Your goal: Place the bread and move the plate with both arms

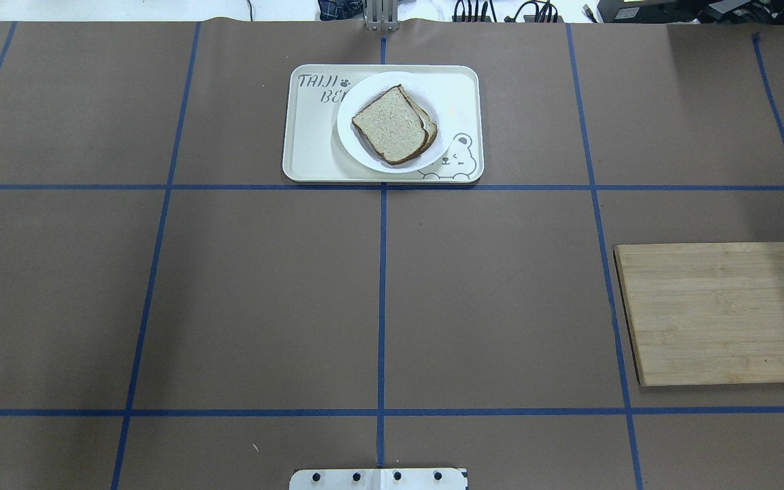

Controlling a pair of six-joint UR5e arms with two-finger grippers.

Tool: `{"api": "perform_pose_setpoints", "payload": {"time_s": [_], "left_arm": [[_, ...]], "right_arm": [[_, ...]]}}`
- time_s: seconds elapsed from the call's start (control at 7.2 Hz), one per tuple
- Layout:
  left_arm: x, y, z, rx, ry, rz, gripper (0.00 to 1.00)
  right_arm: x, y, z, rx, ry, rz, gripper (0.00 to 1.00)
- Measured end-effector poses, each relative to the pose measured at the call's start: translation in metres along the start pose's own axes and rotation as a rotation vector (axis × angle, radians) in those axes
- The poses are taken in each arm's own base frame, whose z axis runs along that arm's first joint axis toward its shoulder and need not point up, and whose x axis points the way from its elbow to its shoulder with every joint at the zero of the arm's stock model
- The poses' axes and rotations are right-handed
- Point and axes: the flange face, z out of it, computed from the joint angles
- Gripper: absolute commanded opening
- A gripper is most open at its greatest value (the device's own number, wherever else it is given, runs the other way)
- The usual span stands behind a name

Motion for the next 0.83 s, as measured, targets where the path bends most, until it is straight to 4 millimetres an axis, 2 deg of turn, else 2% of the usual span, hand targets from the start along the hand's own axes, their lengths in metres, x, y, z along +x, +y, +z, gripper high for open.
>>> {"api": "perform_pose_setpoints", "payload": {"time_s": [0.83], "left_arm": [[-0.0019,0.0030,0.0025,-0.006,0.001,-0.005,0.98]], "right_arm": [[-0.0017,-0.0002,-0.0005,0.002,-0.013,-0.001,1.00]]}}
